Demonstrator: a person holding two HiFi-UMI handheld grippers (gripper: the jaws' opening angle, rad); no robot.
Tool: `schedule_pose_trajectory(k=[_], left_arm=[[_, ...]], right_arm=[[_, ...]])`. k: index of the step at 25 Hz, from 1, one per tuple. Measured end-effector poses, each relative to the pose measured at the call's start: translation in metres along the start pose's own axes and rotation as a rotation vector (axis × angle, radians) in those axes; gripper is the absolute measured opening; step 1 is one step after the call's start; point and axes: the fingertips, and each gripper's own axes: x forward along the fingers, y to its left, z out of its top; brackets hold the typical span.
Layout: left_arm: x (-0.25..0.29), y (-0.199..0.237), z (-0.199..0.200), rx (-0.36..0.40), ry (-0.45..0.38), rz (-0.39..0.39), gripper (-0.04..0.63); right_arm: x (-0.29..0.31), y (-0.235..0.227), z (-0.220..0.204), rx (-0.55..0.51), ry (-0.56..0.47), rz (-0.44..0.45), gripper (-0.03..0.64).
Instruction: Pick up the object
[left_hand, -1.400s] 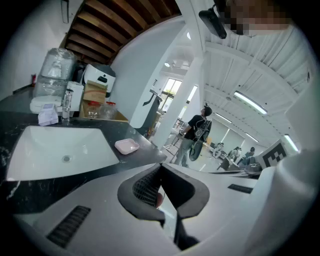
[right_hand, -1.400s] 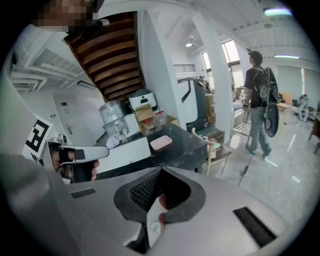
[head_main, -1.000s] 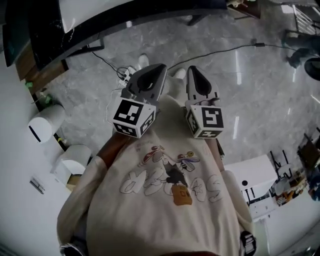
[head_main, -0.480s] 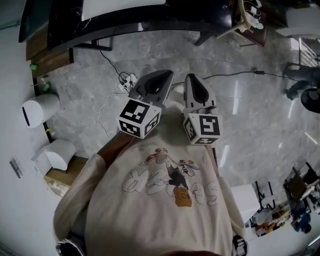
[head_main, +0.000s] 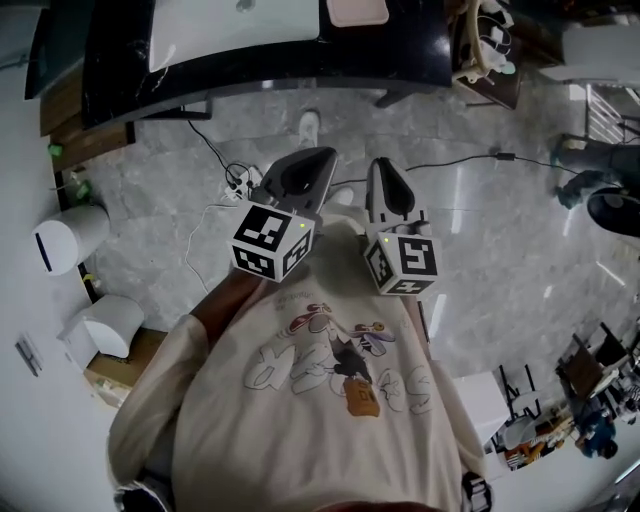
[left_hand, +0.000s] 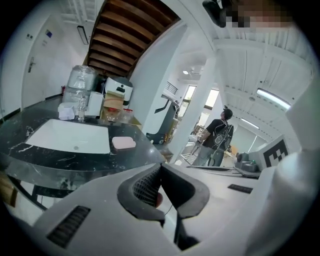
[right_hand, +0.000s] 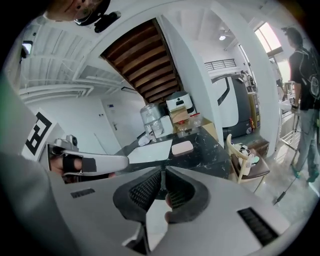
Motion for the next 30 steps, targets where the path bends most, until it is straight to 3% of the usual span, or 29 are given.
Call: schedule_pose_trajectory(k=[4,11,16,20,24,30], left_arm=[[0.030,0.029,0.044,-0.008,-0.020,-0.034,0.014],[0.069,0.085,0.117,0.051,-0.030,-0.098,0.014],[0.094,0.113,0.134,0.073,0.021,-0.192,0.014],[0.111,0.136,0.139,0.054,0.061,-0.208,0.014],[0.119,0.147,0.138,0.040,0.093,-0.212,0.014],[0.122,0.155,0.145,0.086,0.092,-0.207,0.014]], right_arm=[[0.037,-0.006,0.031,-0.004,0.007,-0.030,0.018],[0.114,-0.016,0.090,0.007,-0.014,-0.109,0.018],[0.164,-0.019,0.108,0.024,-0.010,-0.180,0.018],[0.188,-0.022,0.115,0.028,-0.005,-0.232,0.018],[0.202,-0.025,0.116,0.009,0.023,-0.227,0.018],[0.210,-0.053,0.123,0.031,0.047,-0.279,0.018]])
